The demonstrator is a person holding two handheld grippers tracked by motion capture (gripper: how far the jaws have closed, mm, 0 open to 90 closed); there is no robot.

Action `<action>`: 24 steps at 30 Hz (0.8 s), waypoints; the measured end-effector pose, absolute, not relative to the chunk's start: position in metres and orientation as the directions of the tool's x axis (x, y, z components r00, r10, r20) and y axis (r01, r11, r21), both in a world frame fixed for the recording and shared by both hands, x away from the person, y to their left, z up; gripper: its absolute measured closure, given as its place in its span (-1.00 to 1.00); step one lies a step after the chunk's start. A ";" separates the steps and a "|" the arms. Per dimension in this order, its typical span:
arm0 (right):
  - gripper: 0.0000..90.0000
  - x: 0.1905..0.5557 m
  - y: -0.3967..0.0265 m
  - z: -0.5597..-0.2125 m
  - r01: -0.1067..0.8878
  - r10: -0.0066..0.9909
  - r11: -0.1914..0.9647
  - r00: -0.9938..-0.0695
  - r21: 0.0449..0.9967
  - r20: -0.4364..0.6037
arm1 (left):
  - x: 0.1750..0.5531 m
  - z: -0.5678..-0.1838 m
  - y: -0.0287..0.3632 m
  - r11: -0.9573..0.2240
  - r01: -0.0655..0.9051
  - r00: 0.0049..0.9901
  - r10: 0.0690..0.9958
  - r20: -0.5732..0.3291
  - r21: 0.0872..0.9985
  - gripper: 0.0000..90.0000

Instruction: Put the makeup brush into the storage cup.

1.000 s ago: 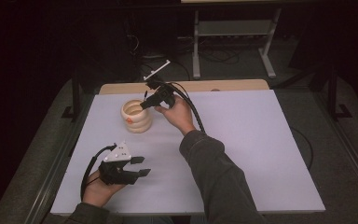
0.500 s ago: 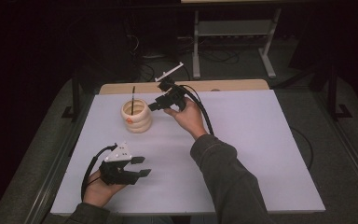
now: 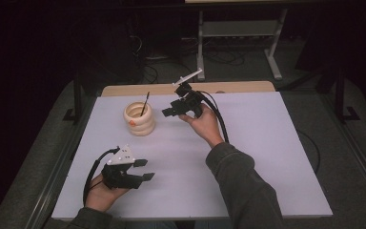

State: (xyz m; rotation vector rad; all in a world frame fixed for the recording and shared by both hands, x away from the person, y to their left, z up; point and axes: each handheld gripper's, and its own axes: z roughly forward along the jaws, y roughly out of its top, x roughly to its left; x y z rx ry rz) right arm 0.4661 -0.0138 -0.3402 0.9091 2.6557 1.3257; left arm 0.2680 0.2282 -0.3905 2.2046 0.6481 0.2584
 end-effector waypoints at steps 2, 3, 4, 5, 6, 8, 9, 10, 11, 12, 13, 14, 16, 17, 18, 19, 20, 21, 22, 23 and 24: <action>-0.09 0.465 -0.016 -0.340 0.494 0.519 0.458 -0.824 0.739 0.228 | 0.268 -0.390 0.228 -0.542 0.368 0.846 0.532 -0.030 0.756 -0.02; -0.12 0.463 -0.020 -0.340 0.493 0.522 0.460 -0.823 0.738 0.225 | 0.268 -0.391 0.228 -0.538 0.375 0.843 0.537 -0.035 0.755 -0.04; -0.12 0.463 -0.022 -0.340 0.501 0.523 0.458 -0.820 0.734 0.232 | 0.268 -0.391 0.228 -0.538 0.375 0.843 0.537 -0.035 0.755 -0.04; -0.12 0.463 -0.025 -0.341 0.493 0.519 0.456 -0.824 0.741 0.228 | 0.268 -0.391 0.228 -0.541 0.373 0.844 0.535 -0.034 0.754 -0.04; -0.12 0.463 -0.025 -0.341 0.493 0.519 0.456 -0.824 0.741 0.228 | 0.268 -0.391 0.228 -0.541 0.373 0.844 0.535 -0.034 0.754 -0.05; -0.13 0.460 -0.029 -0.340 0.498 0.525 0.445 -0.818 0.745 0.234 | 0.269 -0.391 0.228 -0.542 0.372 0.845 0.535 -0.032 0.754 -0.05; -0.14 0.460 -0.031 -0.341 0.497 0.525 0.443 -0.818 0.746 0.233 | 0.269 -0.391 0.227 -0.540 0.373 0.844 0.535 -0.034 0.754 -0.06; -0.14 0.460 -0.031 -0.341 0.497 0.525 0.443 -0.818 0.746 0.233 | 0.269 -0.391 0.227 -0.540 0.373 0.844 0.535 -0.034 0.754 -0.07; -0.17 0.457 -0.035 -0.341 0.501 0.531 0.443 -0.815 0.744 0.232 | 0.268 -0.391 0.228 -0.535 0.381 0.839 0.542 -0.039 0.754 -0.08; -0.18 0.457 -0.036 -0.341 0.496 0.529 0.444 -0.817 0.746 0.229 | 0.269 -0.391 0.228 -0.540 0.379 0.840 0.542 -0.034 0.752 -0.09; -0.19 0.456 -0.037 -0.342 0.494 0.529 0.443 -0.818 0.748 0.227 | 0.269 -0.391 0.229 -0.541 0.377 0.840 0.541 -0.032 0.752 -0.09; -0.19 0.455 -0.039 -0.341 0.496 0.530 0.444 -0.817 0.746 0.228 | 0.270 -0.391 0.229 -0.539 0.379 0.839 0.543 -0.034 0.752 -0.09; -0.21 0.452 -0.041 -0.341 0.497 0.533 0.449 -0.816 0.742 0.224 | 0.269 -0.391 0.229 -0.536 0.384 0.837 0.546 -0.038 0.752 -0.11; -0.21 0.452 -0.042 -0.341 0.490 0.533 0.450 -0.818 0.747 0.215 | 0.270 -0.391 0.229 -0.537 0.385 0.837 0.546 -0.039 0.751 -0.12; -0.22 0.450 -0.043 -0.341 0.490 0.534 0.449 -0.818 0.747 0.215 | 0.270 -0.391 0.229 -0.536 0.387 0.836 0.547 -0.040 0.751 -0.13; -0.22 0.450 -0.044 -0.341 0.490 0.535 0.449 -0.817 0.747 0.215 | 0.270 -0.391 0.229 -0.544 0.382 0.838 0.545 -0.032 0.747 -0.14; -0.24 0.449 -0.045 -0.341 0.490 0.534 0.450 -0.818 0.747 0.214 | 0.270 -0.392 0.229 -0.541 0.386 0.837 0.546 -0.036 0.747 -0.16; -0.24 0.449 -0.047 -0.341 0.489 0.534 0.454 -0.818 0.745 0.212 | 0.270 -0.392 0.229 -0.542 0.387 0.838 0.545 -0.038 0.746 -0.17; -0.24 0.448 -0.048 -0.341 0.497 0.535 0.450 -0.815 0.742 0.221 | 0.271 -0.392 0.229 -0.537 0.389 0.836 0.547 -0.042 0.748 -0.18; -0.26 0.447 -0.050 -0.342 0.492 0.534 0.449 -0.817 0.745 0.218 | 0.271 -0.392 0.229 -0.532 0.392 0.835 0.549 -0.047 0.751 -0.19; -0.27 0.447 -0.051 -0.342 0.496 0.537 0.449 -0.815 0.743 0.219 | 0.271 -0.392 0.229 -0.532 0.394 0.834 0.549 -0.049 0.749 -0.20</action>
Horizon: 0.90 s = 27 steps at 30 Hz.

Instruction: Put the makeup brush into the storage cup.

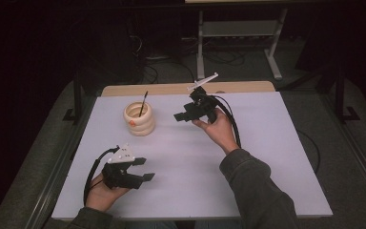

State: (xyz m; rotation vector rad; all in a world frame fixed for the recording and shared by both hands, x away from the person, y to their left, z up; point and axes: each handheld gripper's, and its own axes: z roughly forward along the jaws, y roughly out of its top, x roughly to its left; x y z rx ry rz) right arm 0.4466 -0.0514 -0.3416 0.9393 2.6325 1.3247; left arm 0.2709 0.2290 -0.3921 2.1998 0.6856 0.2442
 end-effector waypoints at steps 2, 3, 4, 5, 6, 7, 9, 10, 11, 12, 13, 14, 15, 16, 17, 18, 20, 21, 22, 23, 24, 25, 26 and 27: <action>-0.28 0.445 -0.055 -0.342 0.492 0.534 0.451 -0.817 0.745 0.216 | 0.271 -0.392 0.229 -0.529 0.396 0.832 0.553 -0.049 0.750 -0.22; -0.28 0.445 -0.057 -0.343 0.488 0.536 0.452 -0.818 0.747 0.210 | 0.271 -0.393 0.229 -0.527 0.400 0.829 0.558 -0.050 0.750 -0.24; -0.29 0.444 -0.059 -0.343 0.483 0.536 0.454 -0.819 0.749 0.203 | 0.271 -0.393 0.229 -0.526 0.399 0.828 0.559 -0.048 0.751 -0.25; -0.30 0.442 -0.059 -0.343 0.496 0.541 0.443 -0.812 0.746 0.219 | 0.272 -0.392 0.229 -0.531 0.398 0.828 0.559 -0.044 0.748 -0.25; -0.31 0.440 -0.062 -0.343 0.491 0.540 0.441 -0.814 0.751 0.215 | 0.272 -0.393 0.229 -0.521 0.404 0.824 0.564 -0.052 0.752 -0.27; -0.32 0.440 -0.063 -0.343 0.480 0.535 0.449 -0.820 0.753 0.204 | 0.272 -0.393 0.229 -0.511 0.409 0.821 0.568 -0.060 0.756 -0.27; -0.35 0.436 -0.066 -0.344 0.479 0.537 0.449 -0.820 0.755 0.201 | 0.272 -0.392 0.231 -0.522 0.407 0.822 0.566 -0.052 0.749 -0.28; -0.35 0.436 -0.066 -0.344 0.479 0.537 0.449 -0.820 0.755 0.201 | 0.272 -0.392 0.231 -0.522 0.407 0.822 0.566 -0.052 0.749 -0.28; -0.35 0.432 -0.072 -0.345 0.479 0.541 0.449 -0.818 0.754 0.197 | 0.272 -0.392 0.231 -0.520 0.407 0.822 0.568 -0.051 0.751 -0.29; -0.35 0.431 -0.073 -0.345 0.487 0.542 0.444 -0.815 0.752 0.208 | 0.272 -0.392 0.230 -0.515 0.407 0.820 0.569 -0.054 0.754 -0.29; -0.35 0.430 -0.075 -0.345 0.482 0.540 0.444 -0.817 0.756 0.203 | 0.271 -0.392 0.230 -0.509 0.417 0.817 0.574 -0.064 0.753 -0.30; -0.35 0.427 -0.077 -0.346 0.481 0.546 0.438 -0.813 0.760 0.200 | 0.272 -0.392 0.230 -0.515 0.409 0.819 0.571 -0.054 0.753 -0.31; -0.36 0.426 -0.079 -0.347 0.473 0.544 0.439 -0.816 0.764 0.193 | 0.272 -0.392 0.230 -0.511 0.412 0.818 0.573 -0.059 0.754 -0.31; -0.38 0.423 -0.082 -0.347 0.486 0.549 0.429 -0.810 0.761 0.208 | 0.272 -0.392 0.230 -0.511 0.412 0.818 0.573 -0.058 0.754 -0.32; -0.39 0.422 -0.083 -0.347 0.494 0.554 0.427 -0.805 0.757 0.213 | 0.272 -0.392 0.230 -0.500 0.417 0.814 0.578 -0.067 0.759 -0.32; -0.40 0.420 -0.085 -0.348 0.497 0.557 0.427 -0.803 0.756 0.213 | 0.273 -0.391 0.232 -0.524 0.404 0.823 0.567 -0.047 0.750 -0.32; -0.41 0.417 -0.090 -0.350 0.497 0.555 0.416 -0.802 0.761 0.220 | 0.272 -0.391 0.232 -0.509 0.413 0.815 0.577 -0.057 0.755 -0.34; -0.43 0.416 -0.092 -0.352 0.498 0.548 0.421 -0.806 0.758 0.224 | 0.273 -0.391 0.233 -0.505 0.415 0.813 0.579 -0.060 0.757 -0.35; -0.45 0.415 -0.094 -0.355 0.494 0.549 0.435 -0.808 0.753 0.213 | 0.274 -0.391 0.234 -0.517 0.410 0.817 0.574 -0.051 0.752 -0.36; -0.45 0.414 -0.095 -0.357 0.488 0.549 0.440 -0.810 0.754 0.204 | 0.273 -0.391 0.233 -0.509 0.410 0.815 0.578 -0.053 0.757 -0.37; -0.45 0.412 -0.097 -0.358 0.495 0.550 0.438 -0.808 0.750 0.211 | 0.273 -0.391 0.233 -0.509 0.409 0.815 0.577 -0.052 0.757 -0.38; -0.45 0.410 -0.098 -0.360 0.491 0.549 0.439 -0.809 0.752 0.208 | 0.273 -0.392 0.233 -0.497 0.414 0.811 0.581 -0.062 0.763 -0.38; -0.45 0.408 -0.100 -0.361 0.501 0.553 0.434 -0.804 0.749 0.217 | 0.273 -0.392 0.233 -0.496 0.414 0.811 0.581 -0.062 0.763 -0.38; -0.45 0.407 -0.101 -0.362 0.505 0.552 0.428 -0.803 0.749 0.226 | 0.273 -0.392 0.232 -0.496 0.414 0.810 0.583 -0.061 0.764 -0.38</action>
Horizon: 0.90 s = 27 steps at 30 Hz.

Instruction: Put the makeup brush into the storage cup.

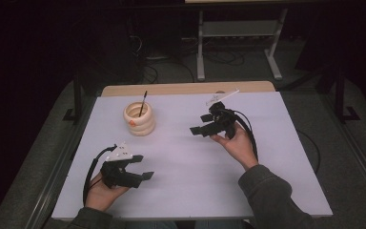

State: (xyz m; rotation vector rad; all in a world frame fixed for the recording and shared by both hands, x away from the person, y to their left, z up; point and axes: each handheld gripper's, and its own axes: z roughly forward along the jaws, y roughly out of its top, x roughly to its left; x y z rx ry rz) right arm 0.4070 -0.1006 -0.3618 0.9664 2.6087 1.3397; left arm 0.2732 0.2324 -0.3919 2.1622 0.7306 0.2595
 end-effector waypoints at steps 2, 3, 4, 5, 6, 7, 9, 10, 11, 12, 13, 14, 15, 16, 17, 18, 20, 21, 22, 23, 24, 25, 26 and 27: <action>-0.45 0.405 -0.104 -0.364 0.509 0.555 0.428 -0.800 0.747 0.228 | 0.273 -0.392 0.233 -0.497 0.416 0.810 0.584 -0.062 0.761 -0.39; -0.46 0.404 -0.107 -0.365 0.504 0.555 0.428 -0.802 0.750 0.222 | 0.273 -0.392 0.233 -0.491 0.419 0.807 0.586 -0.066 0.763 -0.39; -0.46 0.402 -0.108 -0.365 0.508 0.558 0.425 -0.799 0.749 0.225 | 0.273 -0.392 0.233 -0.492 0.419 0.807 0.587 -0.064 0.763 -0.40; -0.46 0.401 -0.111 -0.365 0.506 0.559 0.426 -0.799 0.750 0.222 | 0.273 -0.392 0.233 -0.492 0.420 0.806 0.588 -0.065 0.763 -0.40; -0.46 0.399 -0.112 -0.365 0.509 0.562 0.426 -0.797 0.748 0.223 | 0.273 -0.392 0.233 -0.491 0.417 0.807 0.588 -0.061 0.765 -0.40; -0.45 0.398 -0.115 -0.365 0.502 0.562 0.425 -0.799 0.753 0.215 | 0.273 -0.392 0.233 -0.491 0.415 0.807 0.588 -0.060 0.766 -0.40; -0.46 0.395 -0.120 -0.364 0.499 0.565 0.421 -0.797 0.757 0.212 | 0.273 -0.392 0.233 -0.491 0.417 0.806 0.589 -0.062 0.765 -0.41; -0.46 0.394 -0.122 -0.364 0.506 0.570 0.417 -0.793 0.755 0.217 | 0.273 -0.392 0.233 -0.491 0.417 0.806 0.588 -0.062 0.765 -0.41; -0.46 0.392 -0.125 -0.364 0.502 0.569 0.417 -0.794 0.758 0.213 | 0.273 -0.392 0.233 -0.491 0.417 0.806 0.589 -0.062 0.765 -0.41; -0.46 0.391 -0.127 -0.364 0.500 0.572 0.418 -0.794 0.758 0.209 | 0.273 -0.392 0.233 -0.490 0.418 0.806 0.589 -0.064 0.765 -0.41; -0.46 0.389 -0.130 -0.365 0.498 0.572 0.415 -0.793 0.761 0.207 | 0.273 -0.392 0.233 -0.490 0.419 0.806 0.588 -0.065 0.765 -0.42; -0.46 0.389 -0.132 -0.365 0.498 0.573 0.413 -0.793 0.763 0.207 | 0.273 -0.392 0.233 -0.491 0.420 0.806 0.588 -0.064 0.763 -0.42; -0.46 0.387 -0.135 -0.365 0.502 0.576 0.408 -0.790 0.763 0.212 | 0.273 -0.392 0.232 -0.492 0.420 0.806 0.588 -0.065 0.763 -0.42; -0.46 0.386 -0.137 -0.365 0.504 0.578 0.404 -0.788 0.763 0.214 | 0.273 -0.392 0.232 -0.492 0.418 0.807 0.587 -0.064 0.764 -0.42; -0.46 0.384 -0.140 -0.366 0.503 0.576 0.403 -0.789 0.764 0.216 | 0.273 -0.392 0.232 -0.490 0.419 0.806 0.588 -0.065 0.764 -0.42; -0.46 0.383 -0.141 -0.366 0.504 0.578 0.401 -0.787 0.765 0.216 | 0.273 -0.392 0.232 -0.490 0.421 0.806 0.588 -0.066 0.763 -0.42; -0.46 0.381 -0.145 -0.367 0.501 0.581 0.409 -0.787 0.763 0.206 | 0.273 -0.393 0.232 -0.488 0.426 0.804 0.591 -0.070 0.762 -0.42; -0.46 0.380 -0.148 -0.367 0.503 0.583 0.406 -0.786 0.763 0.207 | 0.273 -0.392 0.232 -0.489 0.425 0.804 0.591 -0.069 0.762 -0.42; -0.46 0.379 -0.150 -0.367 0.500 0.584 0.404 -0.786 0.766 0.205 | 0.273 -0.393 0.233 -0.489 0.422 0.805 0.590 -0.067 0.763 -0.42; -0.46 0.378 -0.153 -0.366 0.501 0.588 0.394 -0.782 0.771 0.207 | 0.273 -0.393 0.233 -0.492 0.420 0.807 0.587 -0.065 0.763 -0.42; -0.46 0.377 -0.155 -0.365 0.505 0.592 0.385 -0.778 0.772 0.213 | 0.274 -0.393 0.234 -0.491 0.422 0.805 0.589 -0.066 0.762 -0.42; -0.46 0.376 -0.158 -0.365 0.506 0.593 0.377 -0.775 0.776 0.217 | 0.274 -0.393 0.234 -0.493 0.421 0.806 0.588 -0.065 0.761 -0.42; -0.46 0.375 -0.160 -0.364 0.502 0.595 0.373 -0.775 0.780 0.215 | 0.275 -0.394 0.235 -0.494 0.421 0.807 0.587 -0.065 0.761 -0.42; -0.46 0.373 -0.163 -0.363 0.503 0.600 0.369 -0.771 0.781 0.213 | 0.275 -0.394 0.235 -0.495 0.420 0.807 0.587 -0.064 0.761 -0.42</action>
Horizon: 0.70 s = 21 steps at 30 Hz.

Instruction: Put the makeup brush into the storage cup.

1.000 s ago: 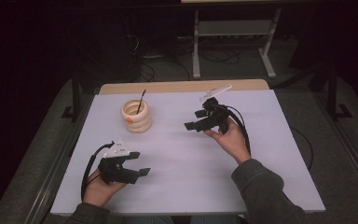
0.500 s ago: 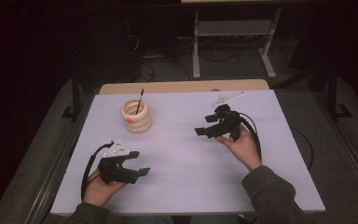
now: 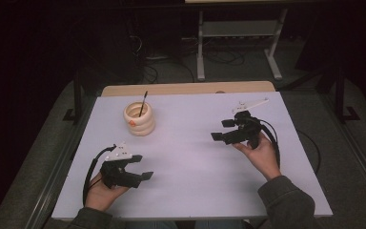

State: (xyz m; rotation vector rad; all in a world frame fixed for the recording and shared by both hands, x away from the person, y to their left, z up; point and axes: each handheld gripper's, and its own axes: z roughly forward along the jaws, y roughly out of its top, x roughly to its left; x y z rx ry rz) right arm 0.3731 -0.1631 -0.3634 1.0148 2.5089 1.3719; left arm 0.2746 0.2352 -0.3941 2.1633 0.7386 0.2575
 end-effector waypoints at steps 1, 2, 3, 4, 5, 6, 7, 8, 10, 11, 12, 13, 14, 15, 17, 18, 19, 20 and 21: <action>-0.46 0.372 -0.165 -0.363 0.500 0.601 0.369 -0.771 0.783 0.209 | 0.274 -0.394 0.235 -0.496 0.420 0.808 0.586 -0.064 0.760 -0.42; -0.46 0.372 -0.167 -0.363 0.495 0.601 0.370 -0.773 0.786 0.204 | 0.274 -0.394 0.235 -0.497 0.419 0.808 0.586 -0.062 0.760 -0.42; -0.46 0.370 -0.170 -0.364 0.494 0.603 0.367 -0.771 0.788 0.202 | 0.274 -0.393 0.235 -0.497 0.418 0.807 0.587 -0.060 0.760 -0.42; -0.46 0.369 -0.172 -0.364 0.502 0.608 0.363 -0.766 0.785 0.209 | 0.274 -0.393 0.235 -0.499 0.416 0.808 0.586 -0.058 0.760 -0.42; -0.46 0.369 -0.174 -0.365 0.503 0.609 0.363 -0.765 0.784 0.210 | 0.274 -0.393 0.235 -0.498 0.415 0.808 0.586 -0.058 0.761 -0.42; -0.46 0.367 -0.176 -0.366 0.504 0.613 0.366 -0.763 0.782 0.206 | 0.273 -0.393 0.235 -0.496 0.416 0.807 0.587 -0.058 0.762 -0.42; -0.46 0.367 -0.177 -0.366 0.500 0.612 0.370 -0.765 0.783 0.199 | 0.273 -0.393 0.235 -0.498 0.414 0.808 0.587 -0.056 0.762 -0.42; -0.46 0.365 -0.179 -0.366 0.504 0.616 0.371 -0.762 0.780 0.199 | 0.273 -0.393 0.235 -0.497 0.416 0.808 0.587 -0.057 0.761 -0.42; -0.46 0.363 -0.182 -0.367 0.500 0.618 0.371 -0.762 0.783 0.194 | 0.274 -0.393 0.236 -0.502 0.410 0.809 0.585 -0.051 0.762 -0.42; -0.46 0.362 -0.183 -0.366 0.509 0.621 0.368 -0.757 0.778 0.202 | 0.274 -0.393 0.236 -0.499 0.414 0.808 0.587 -0.054 0.761 -0.42; -0.46 0.362 -0.183 -0.366 0.509 0.621 0.368 -0.757 0.778 0.202 | 0.274 -0.393 0.236 -0.499 0.414 0.808 0.587 -0.054 0.761 -0.42; -0.47 0.359 -0.187 -0.367 0.510 0.625 0.365 -0.754 0.779 0.201 | 0.273 -0.394 0.235 -0.498 0.414 0.807 0.587 -0.056 0.762 -0.42; -0.47 0.359 -0.187 -0.367 0.510 0.625 0.365 -0.754 0.779 0.201 | 0.273 -0.394 0.235 -0.498 0.414 0.807 0.587 -0.056 0.762 -0.42; -0.48 0.357 -0.191 -0.368 0.510 0.628 0.361 -0.752 0.781 0.200 | 0.273 -0.394 0.235 -0.490 0.420 0.803 0.593 -0.062 0.764 -0.42; -0.48 0.356 -0.192 -0.369 0.512 0.627 0.358 -0.752 0.781 0.206 | 0.273 -0.394 0.236 -0.490 0.422 0.802 0.594 -0.063 0.763 -0.42; -0.49 0.355 -0.194 -0.369 0.517 0.624 0.354 -0.751 0.779 0.215 | 0.273 -0.394 0.236 -0.489 0.423 0.802 0.593 -0.064 0.763 -0.42; -0.49 0.354 -0.195 -0.370 0.514 0.625 0.357 -0.752 0.780 0.210 | 0.272 -0.394 0.236 -0.486 0.425 0.801 0.595 -0.067 0.763 -0.42; -0.50 0.352 -0.197 -0.371 0.520 0.629 0.361 -0.748 0.774 0.209 | 0.272 -0.394 0.236 -0.483 0.427 0.800 0.596 -0.070 0.765 -0.42; -0.50 0.350 -0.198 -0.372 0.519 0.631 0.358 -0.747 0.776 0.209 | 0.272 -0.393 0.237 -0.485 0.426 0.801 0.595 -0.069 0.764 -0.42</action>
